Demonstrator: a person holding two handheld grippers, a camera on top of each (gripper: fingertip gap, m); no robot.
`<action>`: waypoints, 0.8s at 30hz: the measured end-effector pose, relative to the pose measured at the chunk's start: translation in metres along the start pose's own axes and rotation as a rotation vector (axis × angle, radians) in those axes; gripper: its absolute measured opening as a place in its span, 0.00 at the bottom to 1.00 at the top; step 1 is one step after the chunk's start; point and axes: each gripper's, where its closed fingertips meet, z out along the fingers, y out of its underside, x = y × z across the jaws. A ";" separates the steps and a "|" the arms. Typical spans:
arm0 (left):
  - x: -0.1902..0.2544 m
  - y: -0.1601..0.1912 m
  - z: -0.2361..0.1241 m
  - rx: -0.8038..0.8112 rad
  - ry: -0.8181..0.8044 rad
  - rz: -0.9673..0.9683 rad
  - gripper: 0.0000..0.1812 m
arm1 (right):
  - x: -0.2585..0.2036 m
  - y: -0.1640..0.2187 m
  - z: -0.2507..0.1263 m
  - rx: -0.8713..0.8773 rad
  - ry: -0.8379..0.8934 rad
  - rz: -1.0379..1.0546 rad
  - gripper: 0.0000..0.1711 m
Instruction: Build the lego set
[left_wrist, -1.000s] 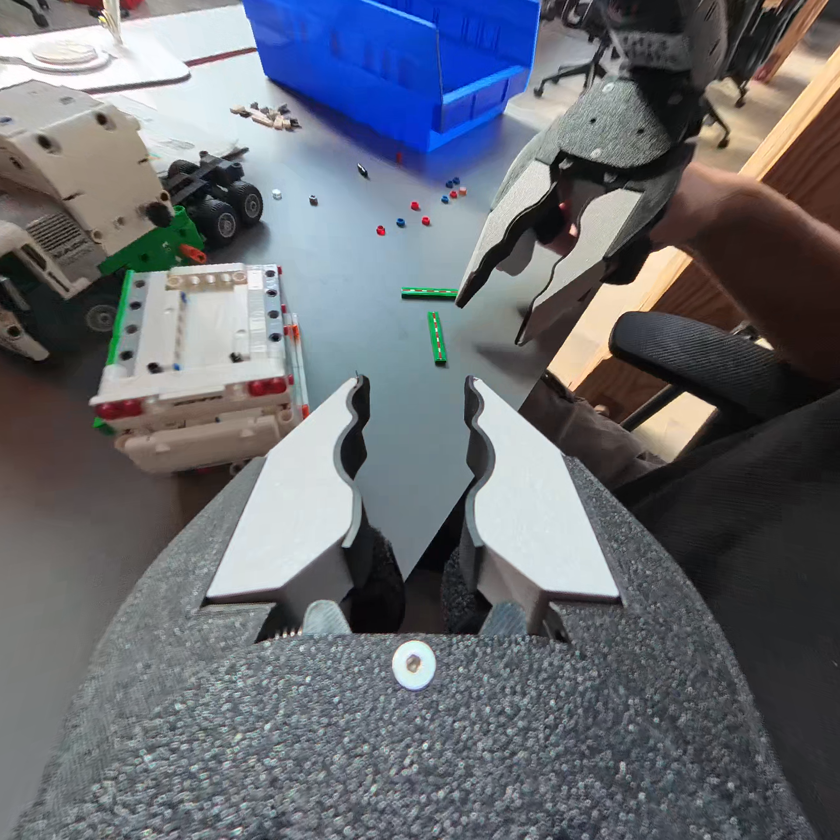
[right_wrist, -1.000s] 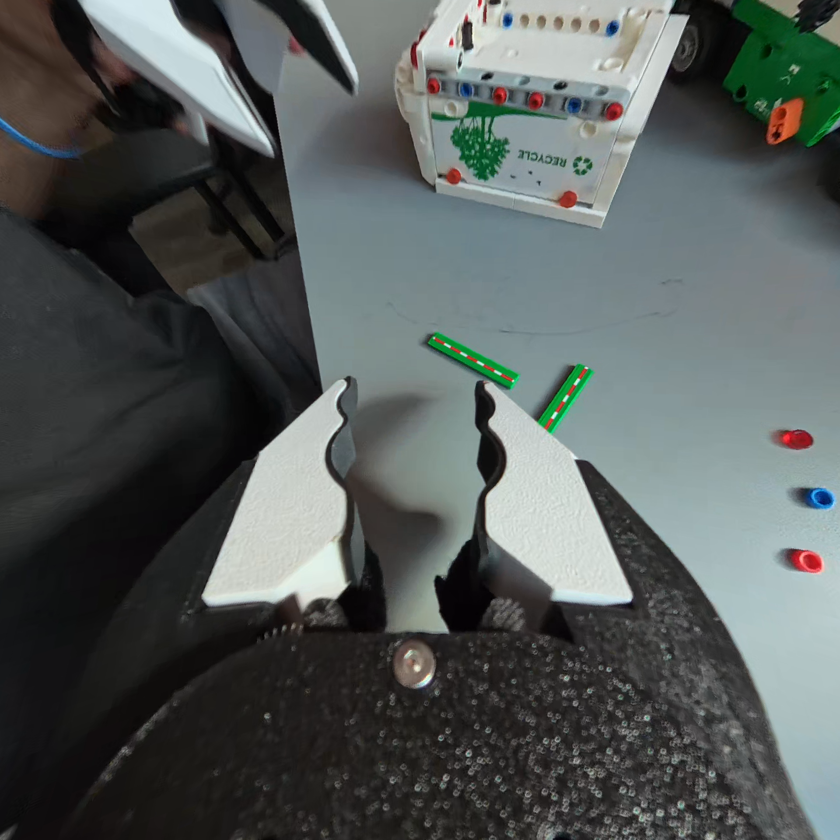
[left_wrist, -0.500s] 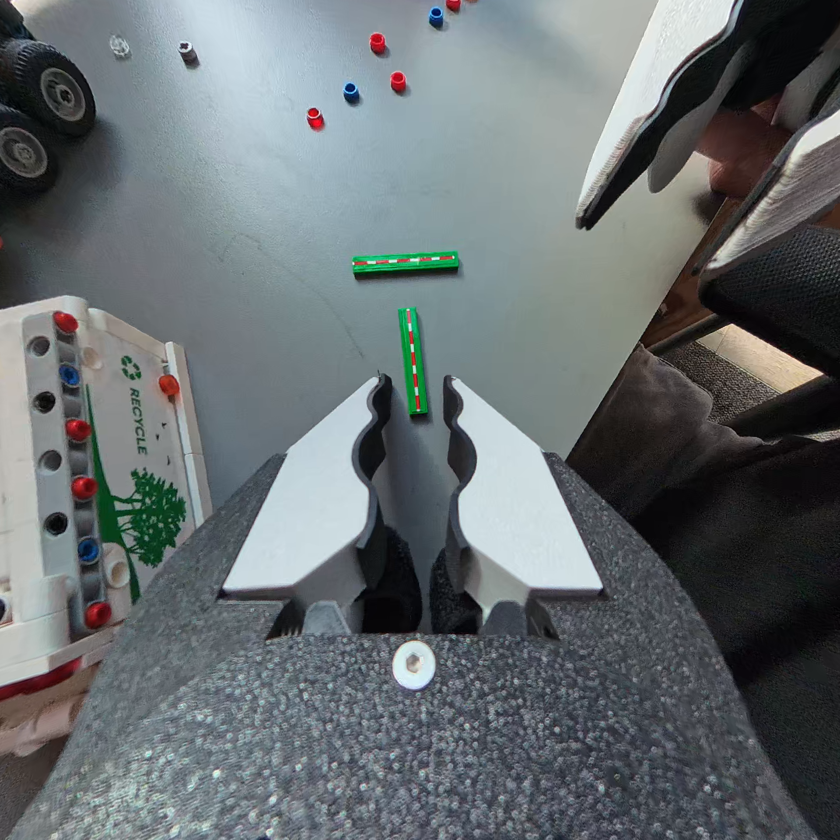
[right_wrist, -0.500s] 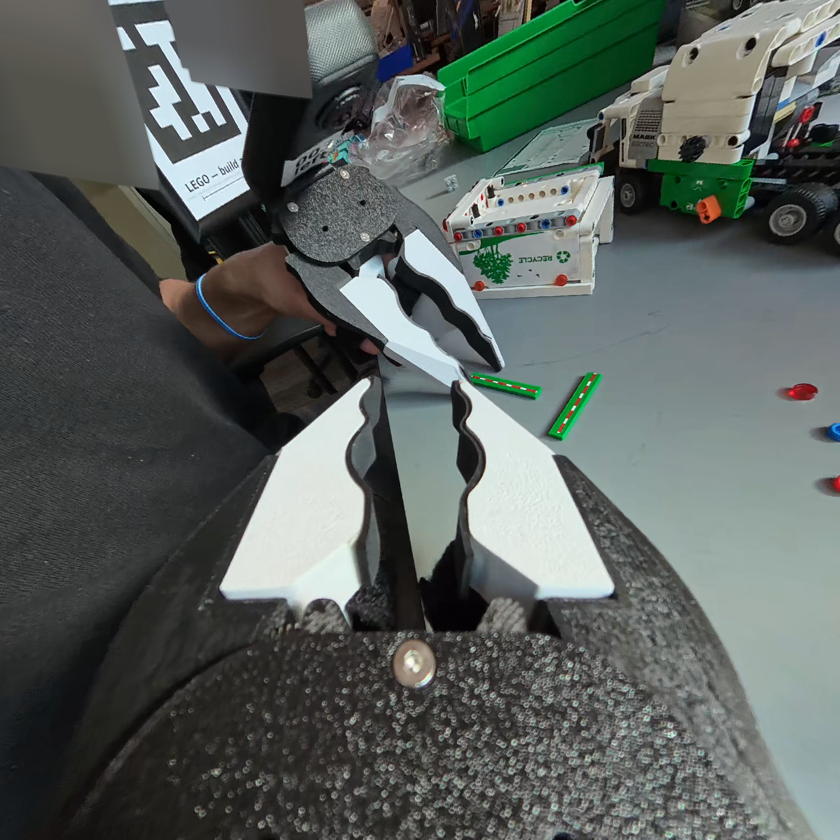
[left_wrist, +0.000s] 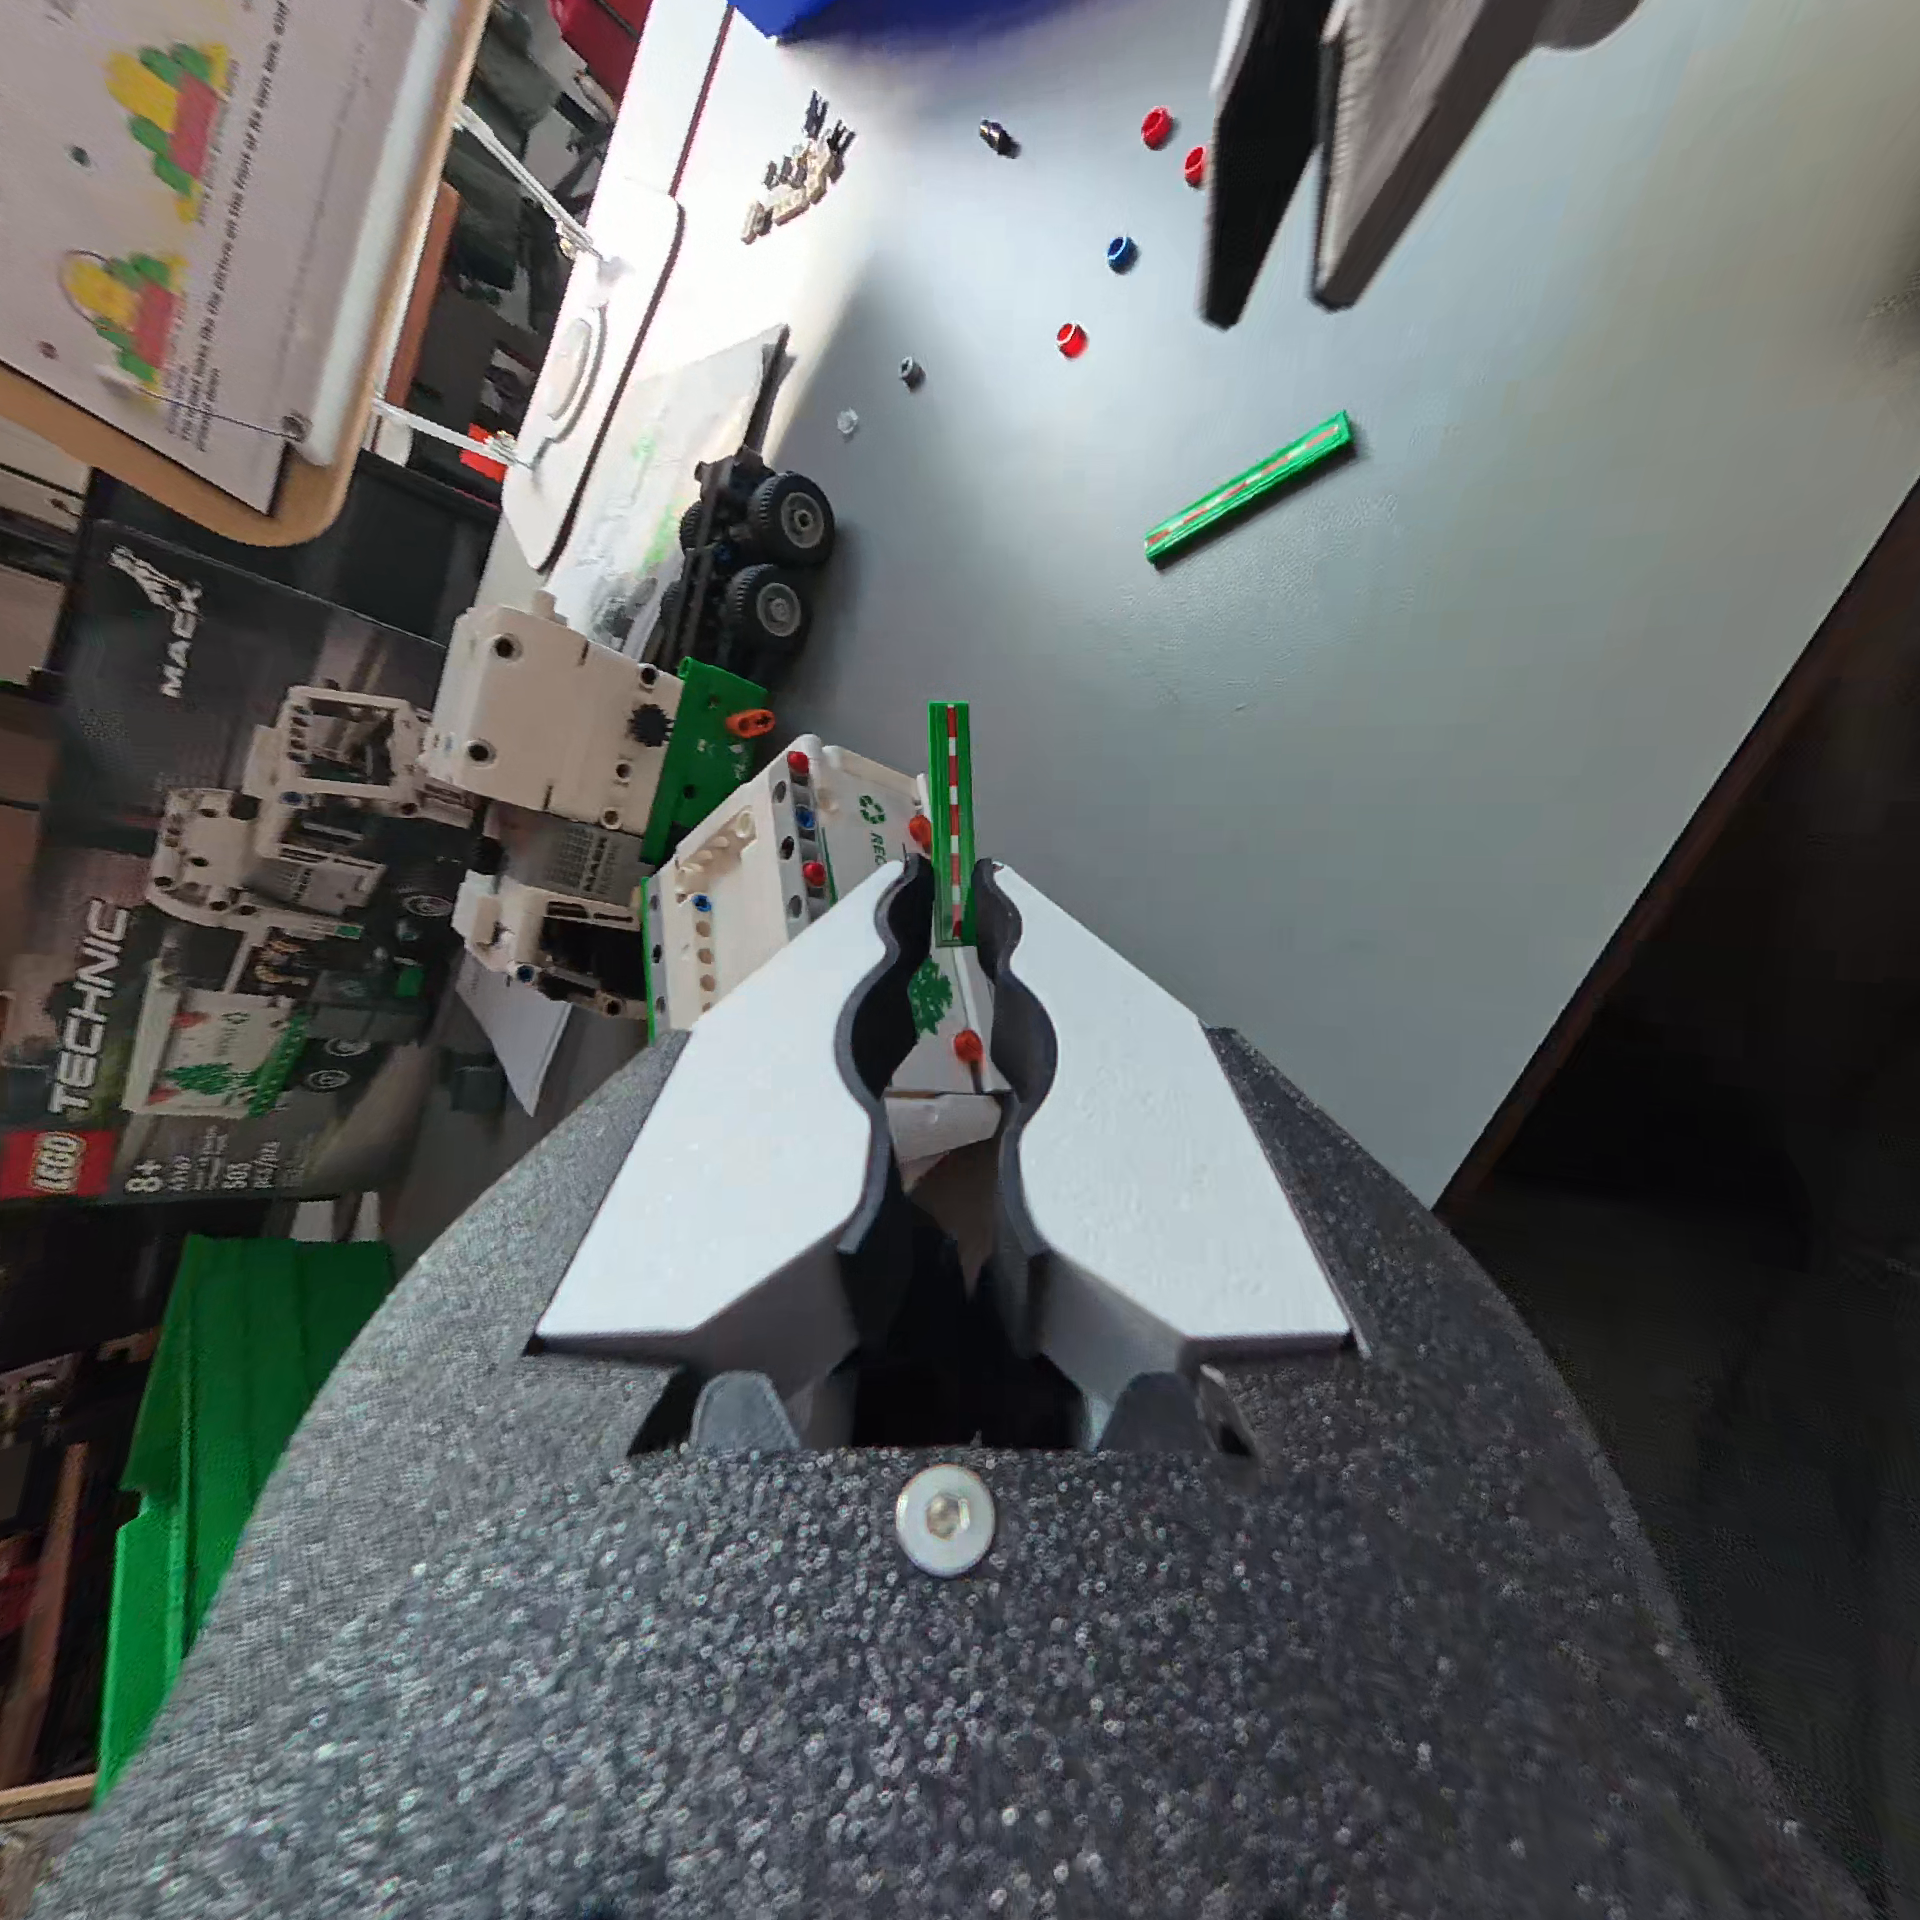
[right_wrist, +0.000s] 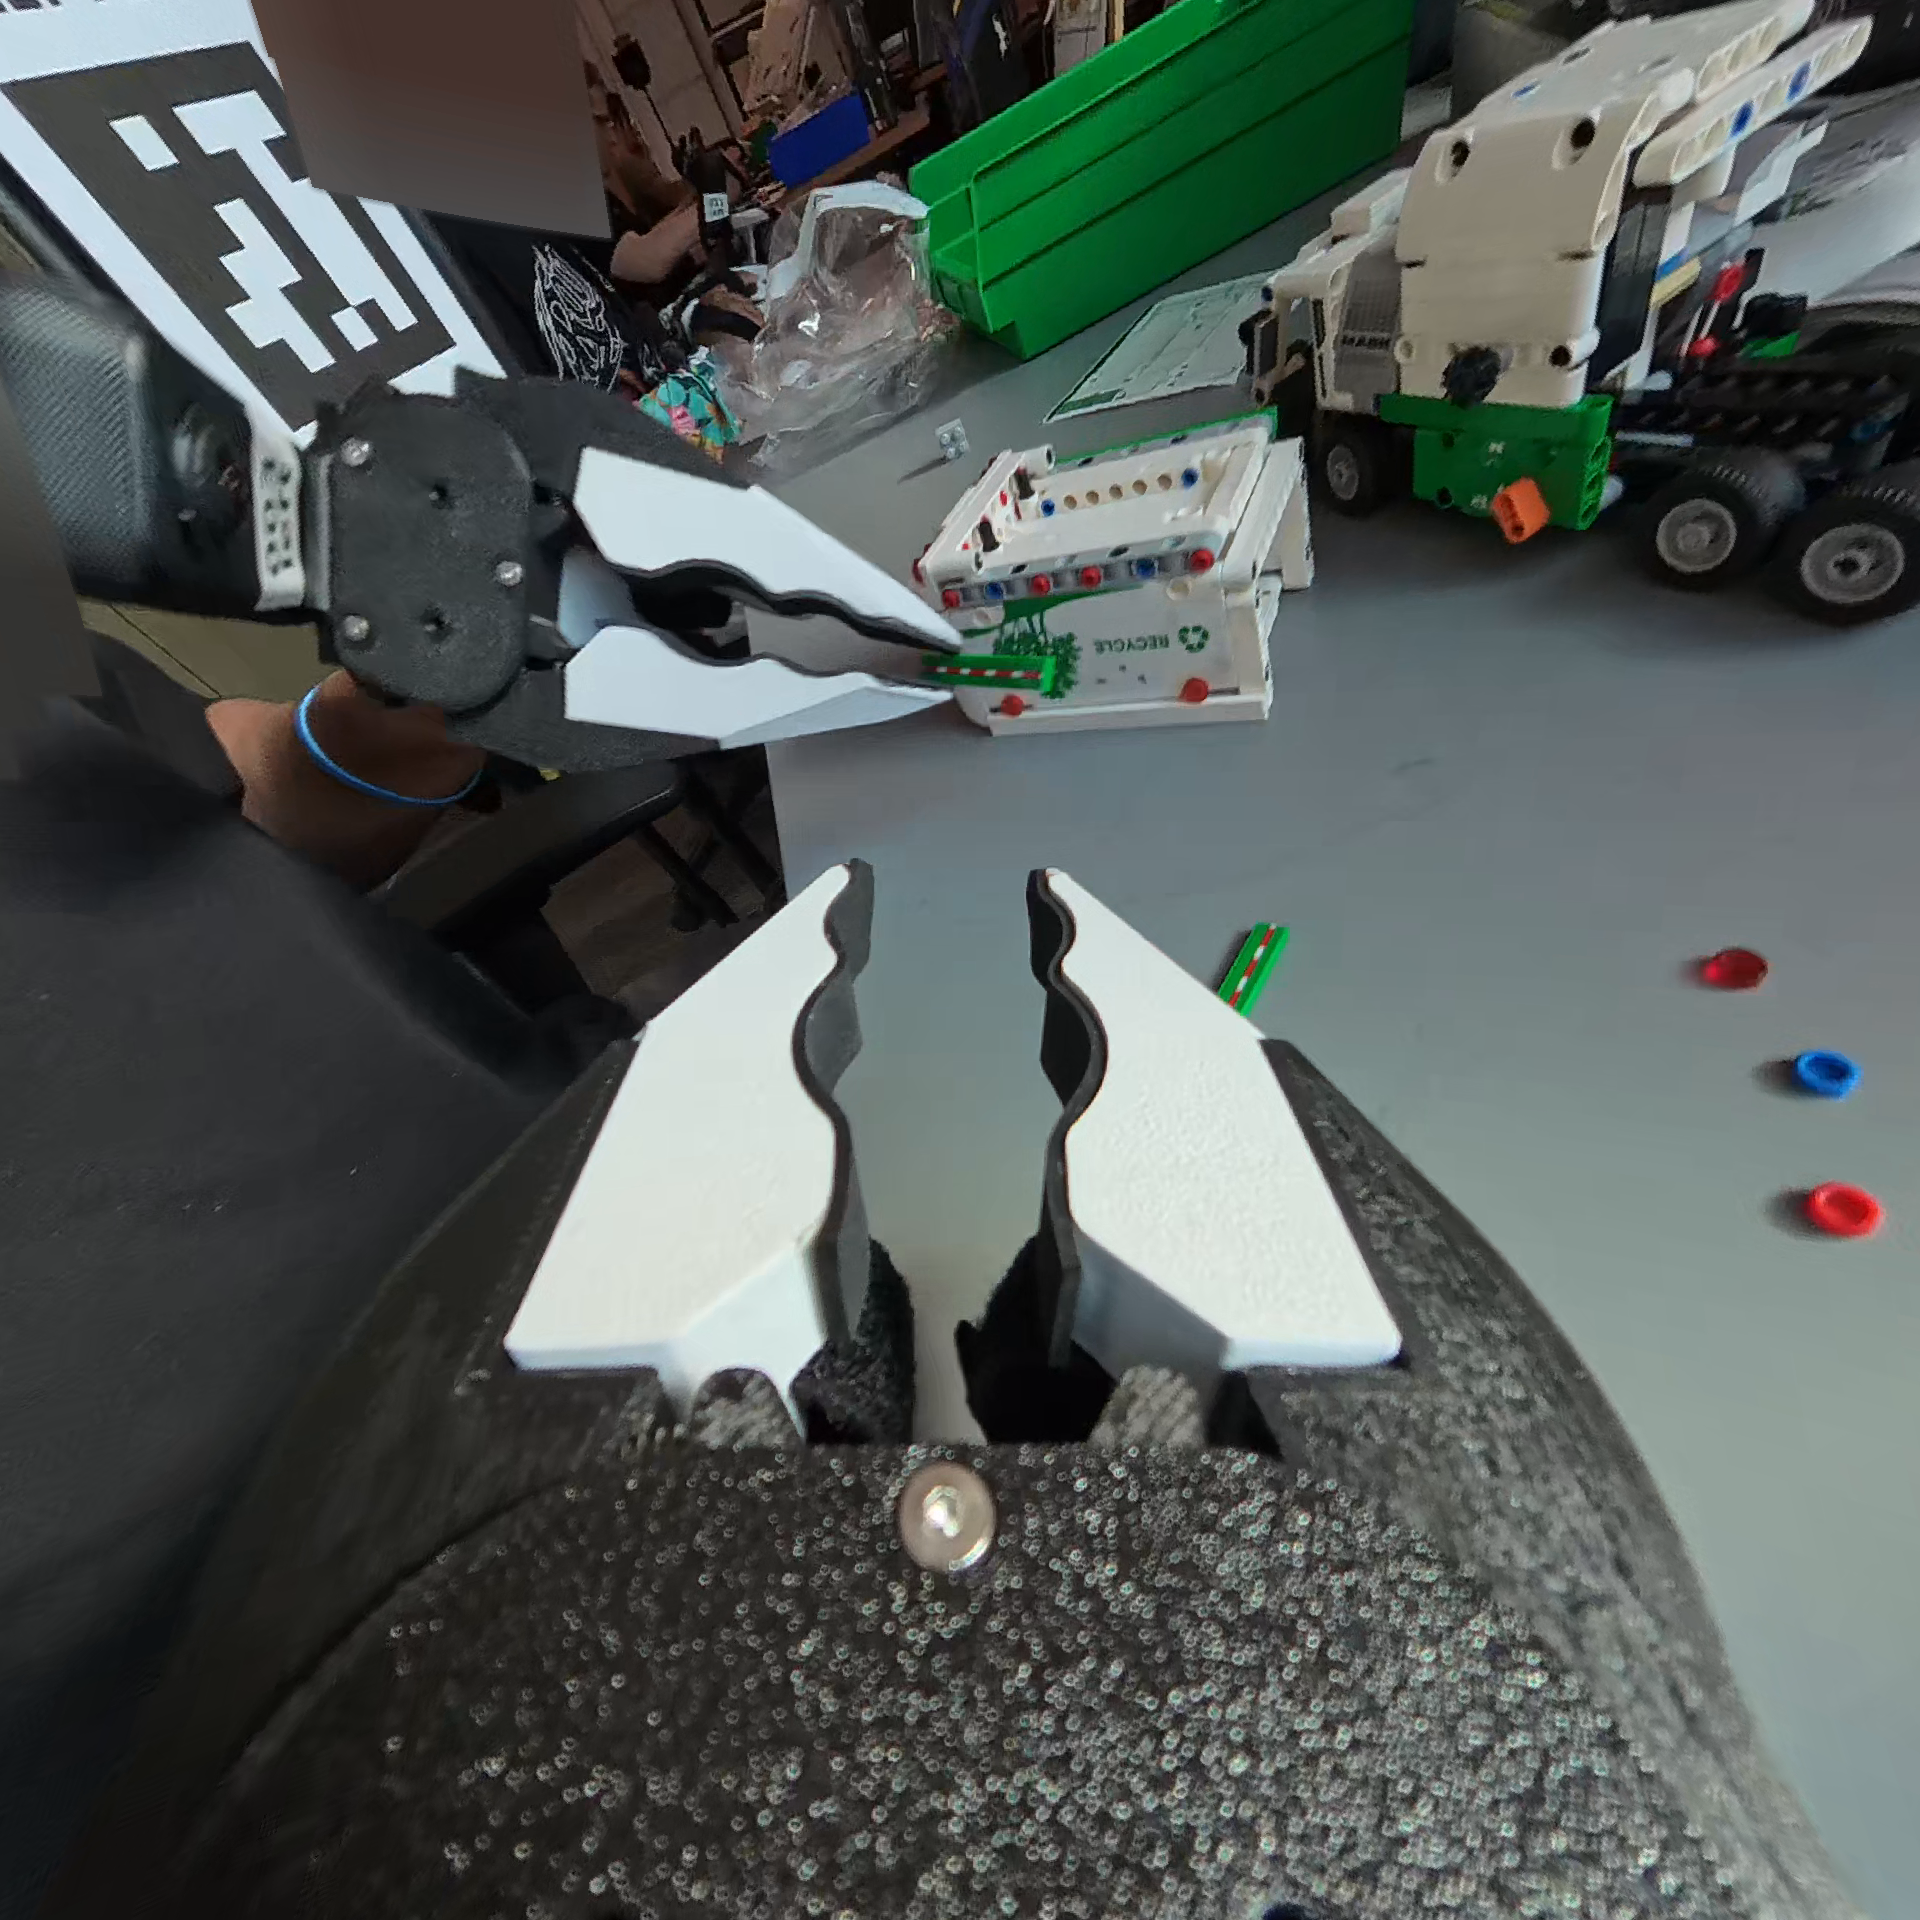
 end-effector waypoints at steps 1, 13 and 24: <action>-0.003 -0.001 -0.004 0.017 -0.028 0.030 0.03 | 0.003 -0.007 0.005 -0.002 0.004 -0.015 0.17; -0.012 -0.013 -0.047 0.169 -0.136 0.075 0.03 | -0.022 -0.039 0.071 -0.218 -0.416 -0.174 0.13; -0.019 0.001 -0.049 0.175 -0.148 0.000 0.03 | -0.031 -0.039 0.084 -0.261 -0.537 -0.183 0.02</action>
